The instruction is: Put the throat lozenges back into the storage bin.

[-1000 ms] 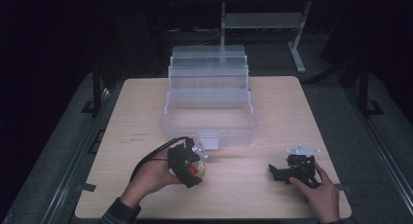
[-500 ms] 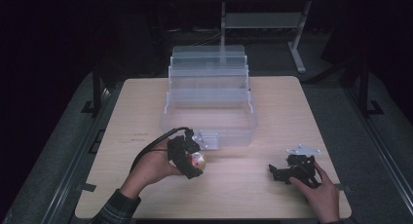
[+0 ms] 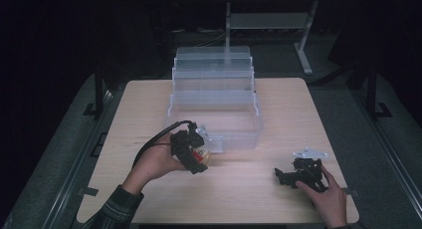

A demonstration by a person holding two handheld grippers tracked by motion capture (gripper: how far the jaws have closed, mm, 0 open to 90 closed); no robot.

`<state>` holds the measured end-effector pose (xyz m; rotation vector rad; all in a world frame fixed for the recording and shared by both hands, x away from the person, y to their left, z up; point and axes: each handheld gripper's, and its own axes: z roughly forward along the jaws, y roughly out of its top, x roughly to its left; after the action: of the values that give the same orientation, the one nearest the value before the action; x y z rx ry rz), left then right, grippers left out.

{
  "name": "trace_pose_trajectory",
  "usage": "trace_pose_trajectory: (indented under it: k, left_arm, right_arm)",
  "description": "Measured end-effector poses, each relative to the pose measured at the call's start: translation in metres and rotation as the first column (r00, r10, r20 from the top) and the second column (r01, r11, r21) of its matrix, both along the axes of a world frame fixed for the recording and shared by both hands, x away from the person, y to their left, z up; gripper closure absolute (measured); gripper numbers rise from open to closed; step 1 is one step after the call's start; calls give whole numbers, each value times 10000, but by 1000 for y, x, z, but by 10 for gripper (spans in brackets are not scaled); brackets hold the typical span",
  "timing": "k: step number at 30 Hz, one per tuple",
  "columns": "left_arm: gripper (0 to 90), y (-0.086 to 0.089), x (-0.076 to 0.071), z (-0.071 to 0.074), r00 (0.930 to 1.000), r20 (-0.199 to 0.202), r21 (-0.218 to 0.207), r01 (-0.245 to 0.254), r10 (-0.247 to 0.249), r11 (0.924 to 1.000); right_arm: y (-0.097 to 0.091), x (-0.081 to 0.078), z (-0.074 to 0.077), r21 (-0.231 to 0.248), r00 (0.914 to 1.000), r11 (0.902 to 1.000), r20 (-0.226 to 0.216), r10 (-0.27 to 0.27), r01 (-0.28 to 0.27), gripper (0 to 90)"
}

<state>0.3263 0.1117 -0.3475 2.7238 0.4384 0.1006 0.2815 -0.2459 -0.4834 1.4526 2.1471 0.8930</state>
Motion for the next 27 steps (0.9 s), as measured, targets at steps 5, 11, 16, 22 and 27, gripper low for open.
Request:
trace_pose_trajectory:
  k: [5, 11, 16, 22, 27]
  left_arm:
    - [196, 1, 5, 4, 9999, 39, -80, -160, 160, 9998]
    - [196, 3, 12, 9, 9992, 8, -183, -405, 405, 9990]
    - [196, 4, 18, 14, 9986, 56, -153, -530, 531, 9985]
    - [196, 8, 27, 19, 9971, 93, -238, -758, 761, 9968]
    - [196, 11, 35, 21, 9954, 120, -203, -950, 953, 9953]
  right_arm:
    - [0, 0, 0, -10, 10000, 10000, 9, 6, -6, 0]
    - [0, 0, 0, -10, 10000, 10000, 19, -2, 2, 0]
    - [0, 0, 0, -5, 10000, 10000, 17, -10, 10, 0]
    - [0, 0, 0, -10, 10000, 10000, 11, 6, -6, 0]
    - [0, 0, 0, -6, 10000, 10000, 10, 4, -4, 0]
